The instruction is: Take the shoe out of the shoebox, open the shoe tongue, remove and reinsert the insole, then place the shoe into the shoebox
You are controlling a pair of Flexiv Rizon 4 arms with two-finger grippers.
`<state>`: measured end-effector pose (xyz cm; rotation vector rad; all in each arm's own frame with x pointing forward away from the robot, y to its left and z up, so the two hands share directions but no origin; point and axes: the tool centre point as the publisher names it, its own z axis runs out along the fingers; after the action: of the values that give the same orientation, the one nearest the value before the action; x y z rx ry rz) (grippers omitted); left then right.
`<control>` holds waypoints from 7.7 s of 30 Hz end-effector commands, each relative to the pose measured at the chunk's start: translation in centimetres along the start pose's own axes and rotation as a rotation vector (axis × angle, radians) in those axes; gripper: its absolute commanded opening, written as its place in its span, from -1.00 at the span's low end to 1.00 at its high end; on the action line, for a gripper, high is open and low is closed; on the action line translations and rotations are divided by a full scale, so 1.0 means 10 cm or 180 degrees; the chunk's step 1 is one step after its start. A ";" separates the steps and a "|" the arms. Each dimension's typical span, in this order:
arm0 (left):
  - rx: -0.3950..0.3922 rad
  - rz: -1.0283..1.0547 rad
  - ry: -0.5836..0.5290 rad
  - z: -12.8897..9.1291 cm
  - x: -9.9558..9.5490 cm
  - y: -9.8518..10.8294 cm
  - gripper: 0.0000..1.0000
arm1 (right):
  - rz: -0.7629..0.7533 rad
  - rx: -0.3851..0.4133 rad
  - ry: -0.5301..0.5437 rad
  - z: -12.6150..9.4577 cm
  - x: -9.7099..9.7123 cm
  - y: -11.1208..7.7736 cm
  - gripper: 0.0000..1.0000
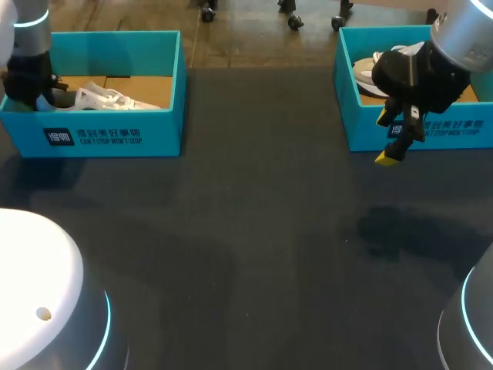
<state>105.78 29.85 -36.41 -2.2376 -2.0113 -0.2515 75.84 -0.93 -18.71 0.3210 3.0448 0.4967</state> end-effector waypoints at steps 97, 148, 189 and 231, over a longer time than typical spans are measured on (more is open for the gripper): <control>0.0008 -0.0593 -0.0608 -2.09 -0.26 0.05 1.00 | 0.3105 -0.0586 -0.1390 -0.47 -2.43 -1.07 1.00; -0.0470 -0.1259 -0.0409 -2.60 -0.03 -0.29 1.00 | 0.4078 0.0543 -0.1533 0.03 -3.86 -1.99 1.00; -0.0470 -0.1259 -0.0409 -2.60 -0.03 -0.29 1.00 | 0.4519 0.1189 -0.1303 0.87 -4.67 -2.59 0.04; -0.0470 -0.1259 -0.0409 -2.60 -0.03 -0.29 1.00 | 0.4500 0.1248 -0.1378 0.83 -4.22 -2.75 -1.00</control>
<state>101.90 24.64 -11.10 -1.9546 -2.5762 -0.3035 115.12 -33.33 -37.22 2.2237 2.0094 -0.2425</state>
